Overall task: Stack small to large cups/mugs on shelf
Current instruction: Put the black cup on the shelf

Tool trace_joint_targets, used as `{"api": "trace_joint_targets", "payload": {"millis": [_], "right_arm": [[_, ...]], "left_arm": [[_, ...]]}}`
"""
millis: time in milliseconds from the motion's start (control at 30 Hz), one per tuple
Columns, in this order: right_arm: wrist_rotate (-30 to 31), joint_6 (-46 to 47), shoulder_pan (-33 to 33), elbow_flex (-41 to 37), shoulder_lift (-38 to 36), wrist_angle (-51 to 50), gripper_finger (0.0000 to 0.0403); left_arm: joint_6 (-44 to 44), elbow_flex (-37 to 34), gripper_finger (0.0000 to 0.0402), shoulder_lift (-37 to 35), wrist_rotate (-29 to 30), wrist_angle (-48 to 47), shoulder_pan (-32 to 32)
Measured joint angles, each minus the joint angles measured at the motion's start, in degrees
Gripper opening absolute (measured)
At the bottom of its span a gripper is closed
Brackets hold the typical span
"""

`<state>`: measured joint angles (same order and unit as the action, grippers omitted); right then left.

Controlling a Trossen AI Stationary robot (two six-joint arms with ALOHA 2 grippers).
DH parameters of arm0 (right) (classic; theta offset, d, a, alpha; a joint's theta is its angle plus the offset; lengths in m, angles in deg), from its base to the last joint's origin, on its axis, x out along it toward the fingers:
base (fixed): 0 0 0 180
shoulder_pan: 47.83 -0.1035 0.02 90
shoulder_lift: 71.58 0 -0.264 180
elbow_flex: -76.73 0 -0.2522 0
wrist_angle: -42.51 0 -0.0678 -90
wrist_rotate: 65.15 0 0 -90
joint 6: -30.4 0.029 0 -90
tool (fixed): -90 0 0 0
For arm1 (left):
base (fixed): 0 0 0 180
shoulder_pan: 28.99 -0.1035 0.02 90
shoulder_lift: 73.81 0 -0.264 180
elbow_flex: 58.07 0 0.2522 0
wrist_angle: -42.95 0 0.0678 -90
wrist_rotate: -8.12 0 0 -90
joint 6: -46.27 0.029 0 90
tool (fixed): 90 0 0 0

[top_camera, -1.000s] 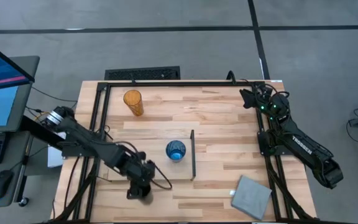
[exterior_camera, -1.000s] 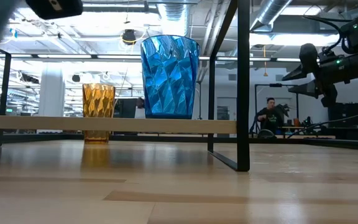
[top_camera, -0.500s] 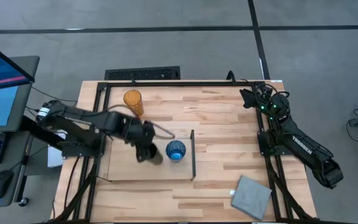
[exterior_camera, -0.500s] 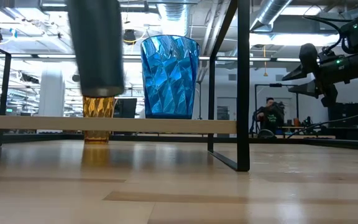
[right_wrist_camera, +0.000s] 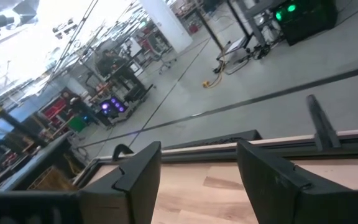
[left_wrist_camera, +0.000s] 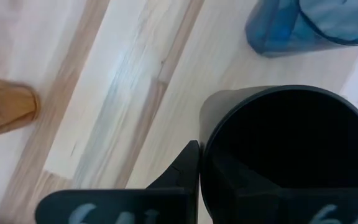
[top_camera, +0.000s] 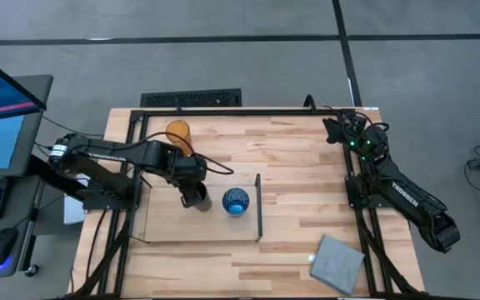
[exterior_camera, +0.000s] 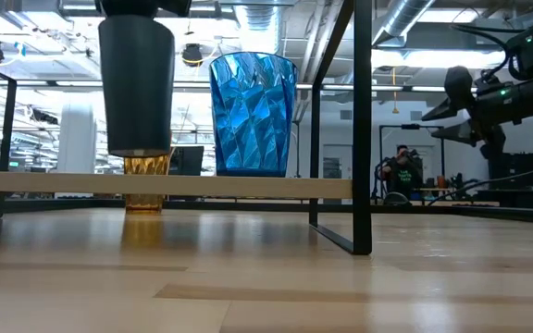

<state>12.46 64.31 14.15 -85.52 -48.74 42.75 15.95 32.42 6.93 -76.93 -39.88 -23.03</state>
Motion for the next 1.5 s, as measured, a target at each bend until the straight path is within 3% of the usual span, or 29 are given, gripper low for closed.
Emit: {"api": "trace_joint_targets", "payload": {"millis": [433, 1500], "right_arm": [[1.1, 0.0, 0.0, 0.0, -0.01, -0.07, 0.023], [1.1, -1.4, 0.0, 0.0, -0.01, -0.26, 0.023]], "left_arm": [[0.33, 0.39, 0.0, 7.99, -1.44, -2.42, 3.1], [3.02, 3.27, 0.0, 8.56, -1.74, -2.84, 3.12]]}}
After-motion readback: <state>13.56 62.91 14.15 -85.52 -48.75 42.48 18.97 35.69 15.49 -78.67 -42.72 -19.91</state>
